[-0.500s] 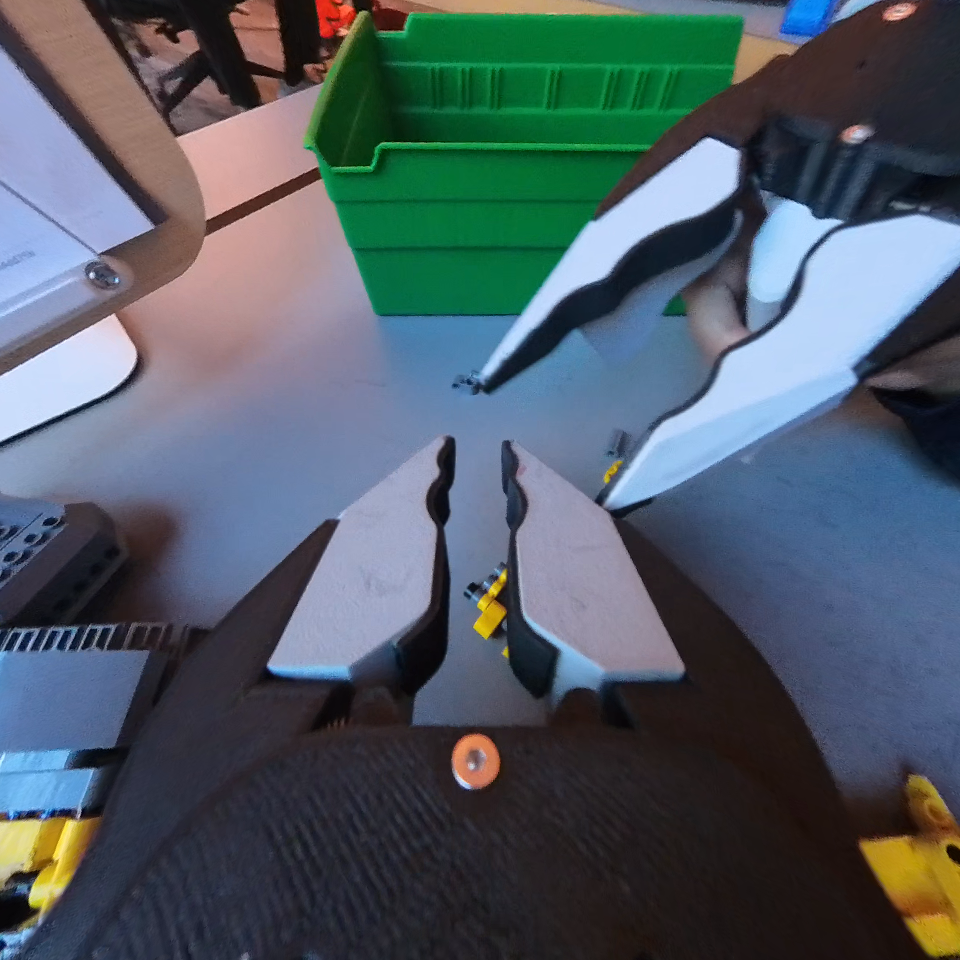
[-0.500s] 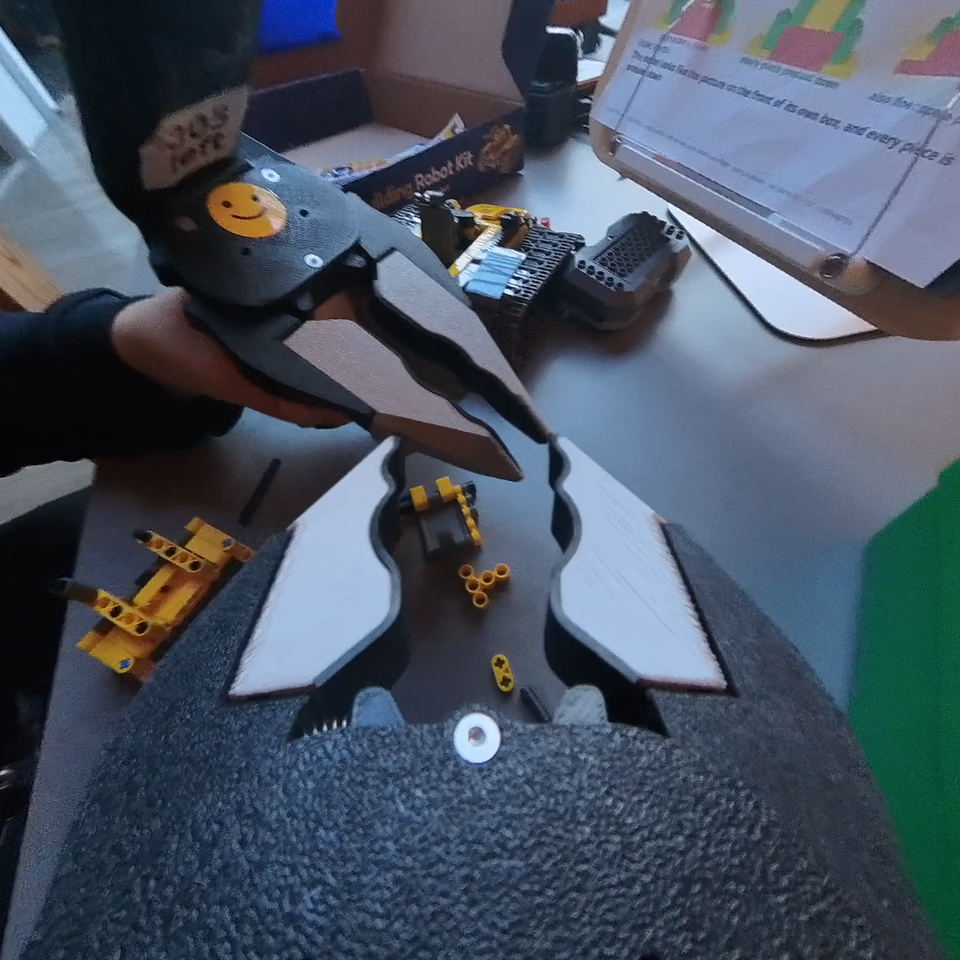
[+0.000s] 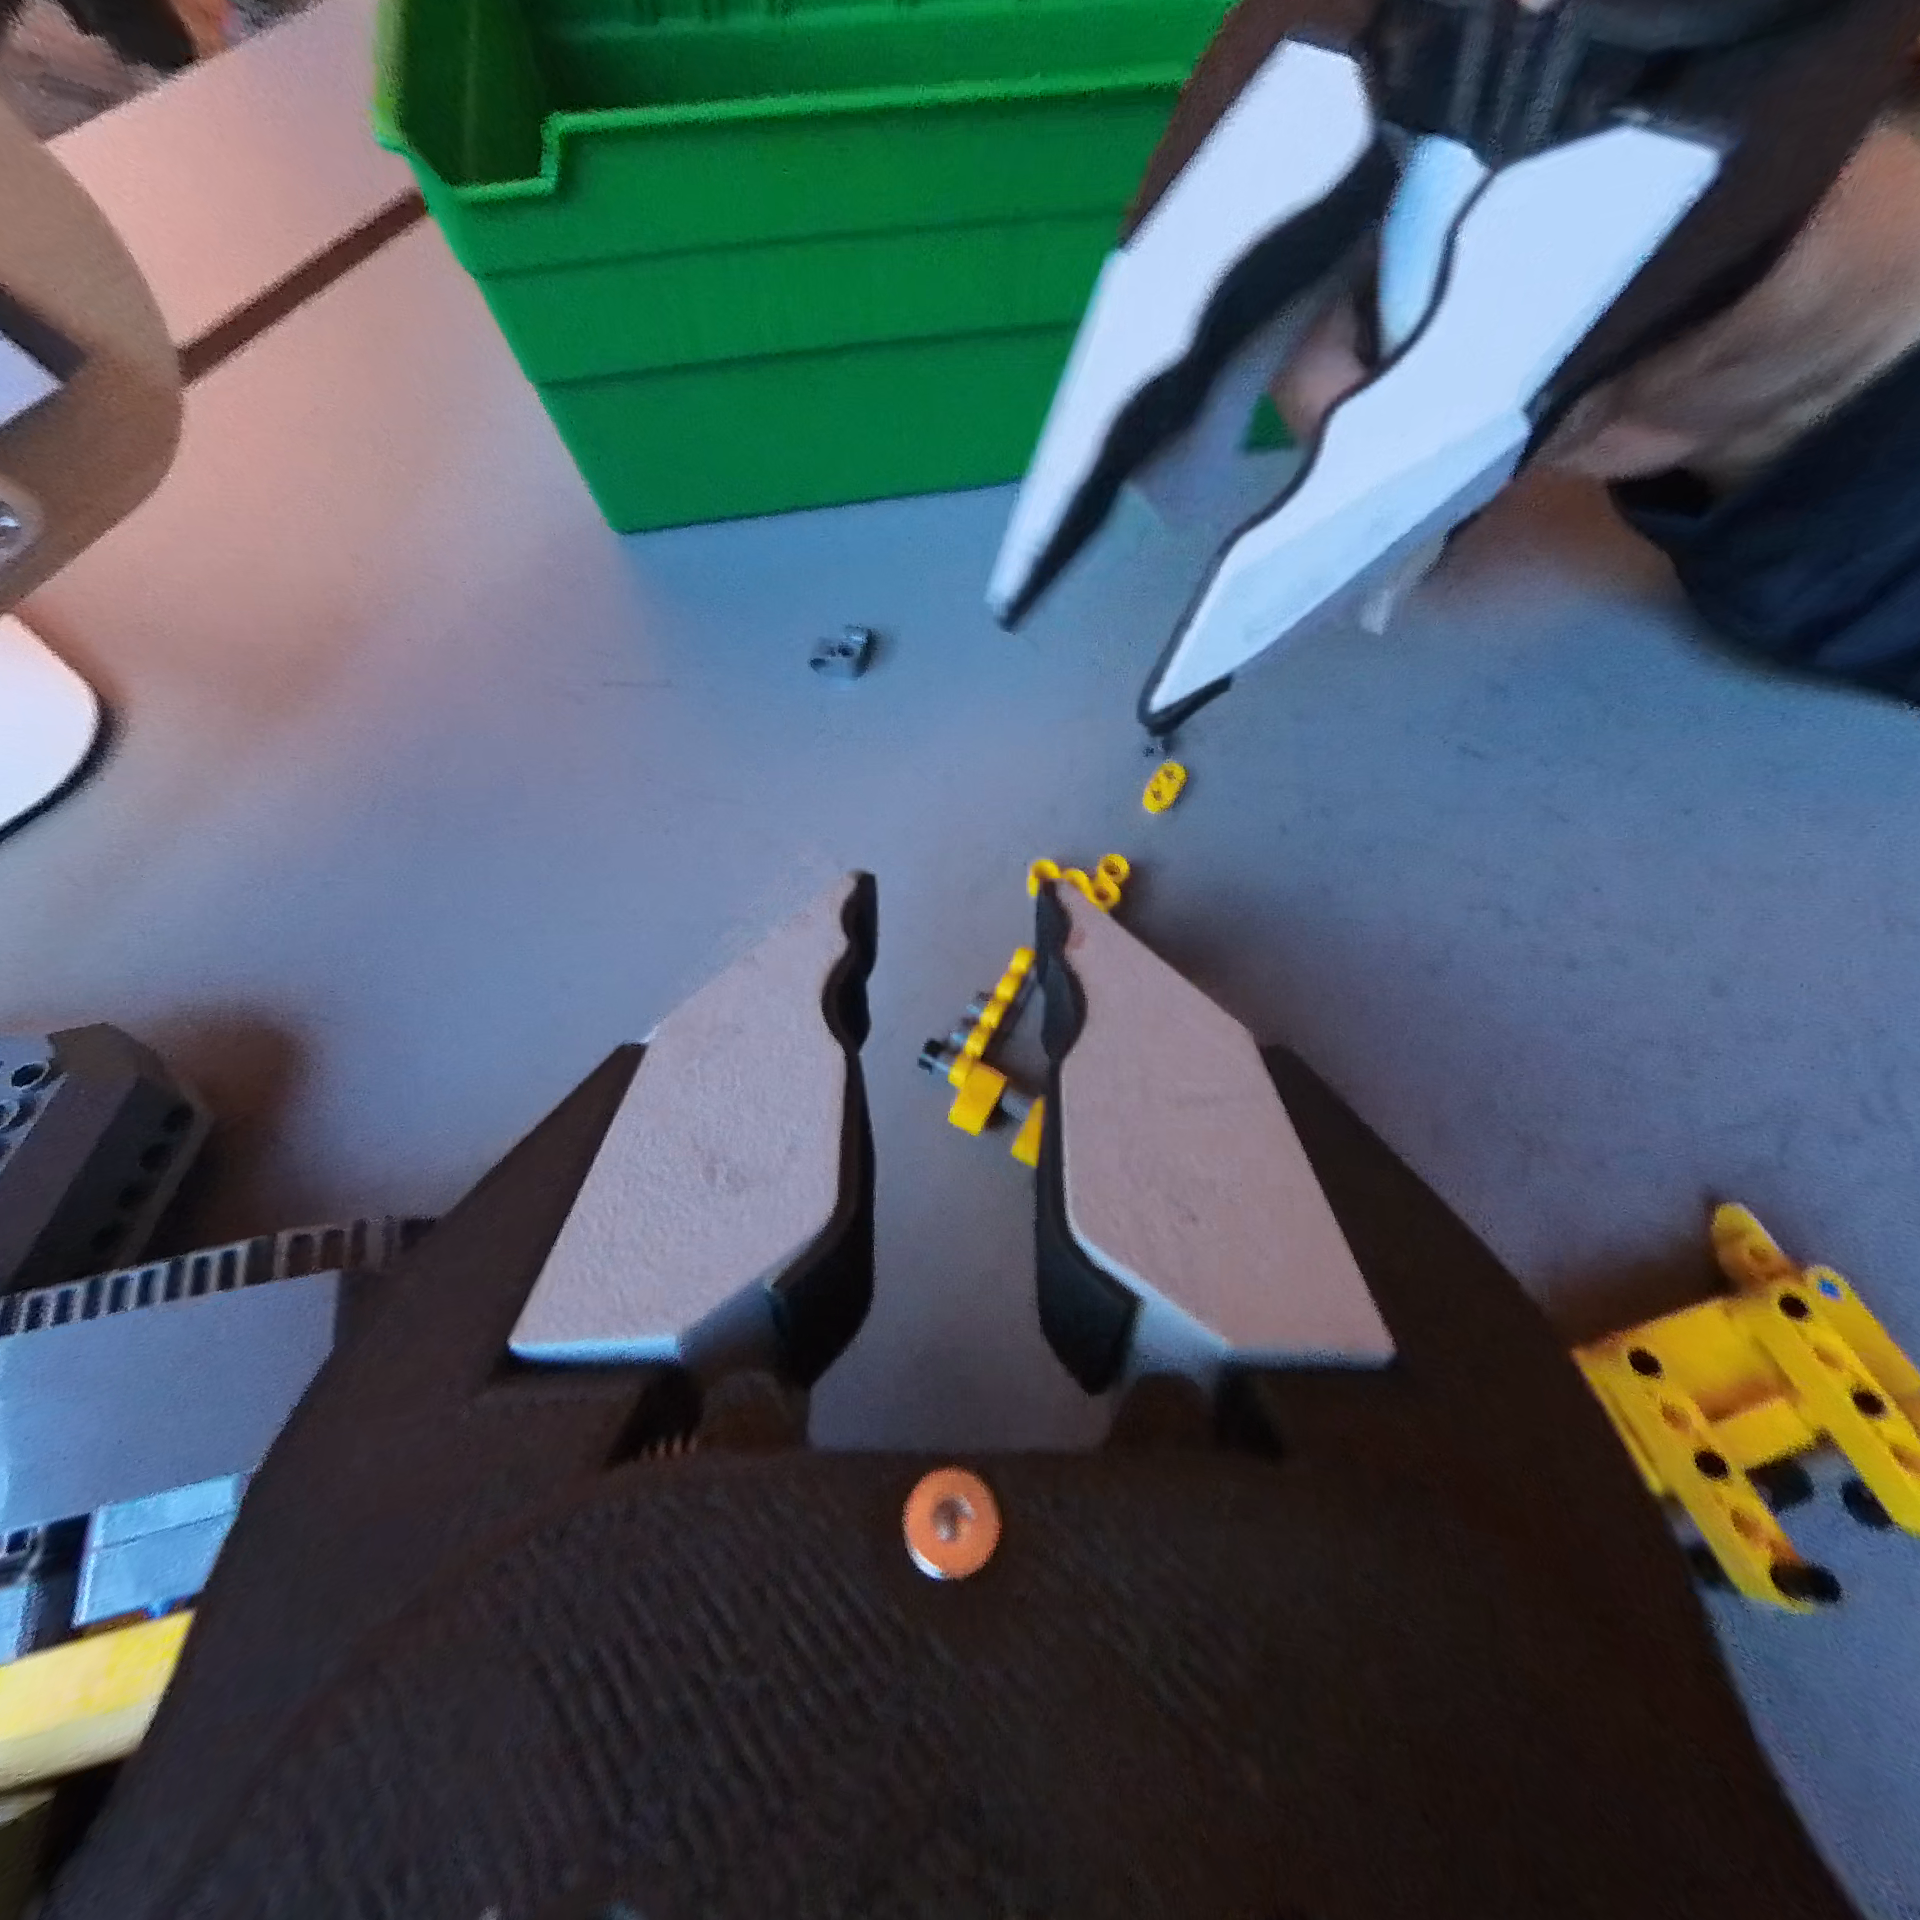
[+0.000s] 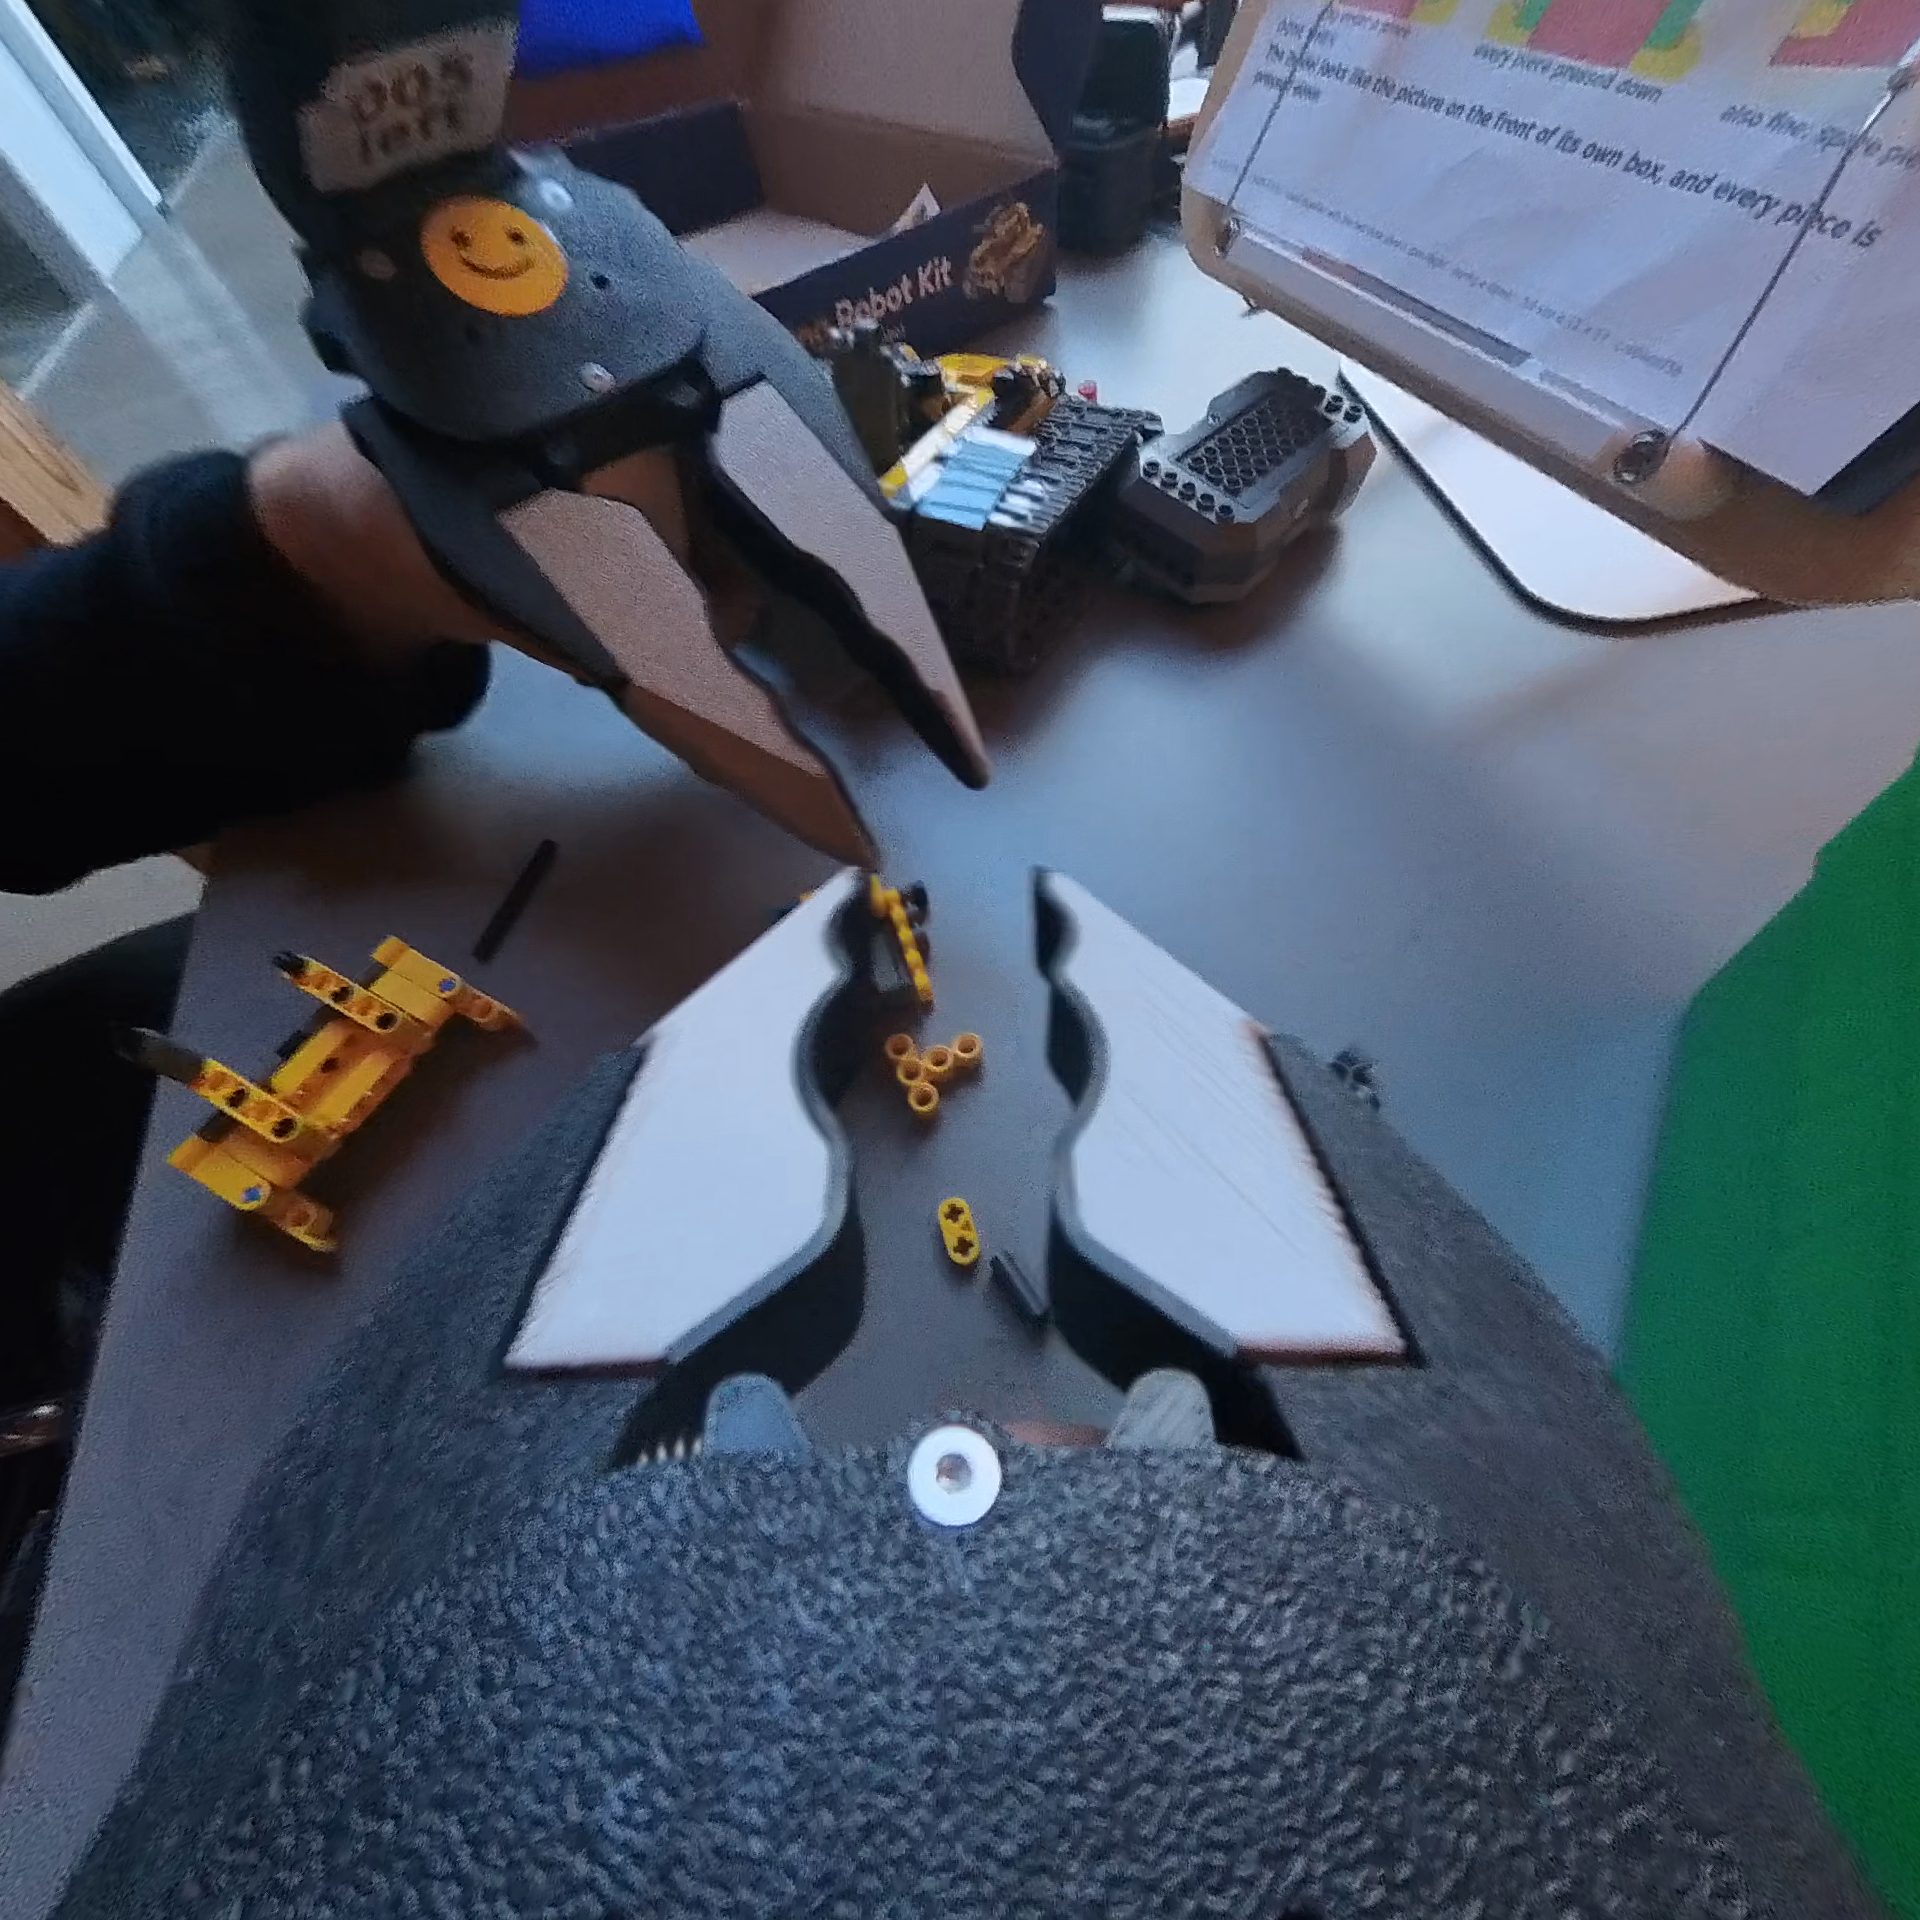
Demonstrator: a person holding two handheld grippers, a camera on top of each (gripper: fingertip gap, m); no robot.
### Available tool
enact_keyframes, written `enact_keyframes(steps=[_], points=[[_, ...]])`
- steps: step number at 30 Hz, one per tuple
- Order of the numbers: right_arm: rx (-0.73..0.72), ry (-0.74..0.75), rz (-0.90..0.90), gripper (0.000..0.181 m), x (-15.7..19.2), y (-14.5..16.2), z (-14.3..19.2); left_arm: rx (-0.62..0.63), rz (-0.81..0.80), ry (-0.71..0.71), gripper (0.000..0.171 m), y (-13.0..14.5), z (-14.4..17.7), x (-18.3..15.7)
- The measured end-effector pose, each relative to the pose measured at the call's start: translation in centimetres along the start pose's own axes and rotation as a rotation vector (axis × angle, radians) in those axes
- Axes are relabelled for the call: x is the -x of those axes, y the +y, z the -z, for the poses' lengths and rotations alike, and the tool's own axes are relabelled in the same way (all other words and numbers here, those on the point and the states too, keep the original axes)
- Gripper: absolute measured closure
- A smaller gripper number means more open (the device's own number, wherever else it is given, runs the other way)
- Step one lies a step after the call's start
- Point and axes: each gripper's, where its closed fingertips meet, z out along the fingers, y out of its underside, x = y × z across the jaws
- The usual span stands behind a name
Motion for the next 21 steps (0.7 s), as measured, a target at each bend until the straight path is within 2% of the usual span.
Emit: enact_keyframes(steps=[1, 2, 8, 13, 15, 17, 18, 21], points=[[0.017, 0.016, 0.010, 0.140, -0.3, 0.5, -0.2, 0.021, -0.016, 0.006, 0.142, 0.4, 0.0, -0.1], [0.042, 0.025, 0.025, 0.138, -0.4, 1.0, -0.5, 0.034, -0.028, 0.000, 0.141, 0.6, 0.0, -0.1], [0.192, -0.076, 0.104, 0.142, 2.4, 3.8, -2.1, 0.107, -0.054, -0.007, 0.136, 1.8, -0.3, -0.3], [0.242, -0.028, 0.166, 0.140, 1.9, 4.7, -2.7, 0.115, -0.063, 0.038, 0.134, 2.2, -0.1, -1.0], [0.223, -0.001, 0.152, 0.154, 1.2, 4.2, -2.3, 0.100, -0.084, 0.014, 0.137, 1.9, -0.4, -0.7], [0.154, 0.045, 0.135, 0.167, 0.2, 2.9, -1.4, -0.003, -0.069, -0.001, 0.143, 0.3, -0.6, -0.7], [0.104, 0.070, 0.122, 0.169, -0.3, 2.0, -0.9, -0.042, -0.053, 0.015, 0.140, -0.2, -0.7, -1.0], [0.005, 0.122, 0.101, 0.178, -1.5, 0.3, 0.5, 0.019, -0.044, 0.035, 0.130, 0.8, -1.5, -1.4]])
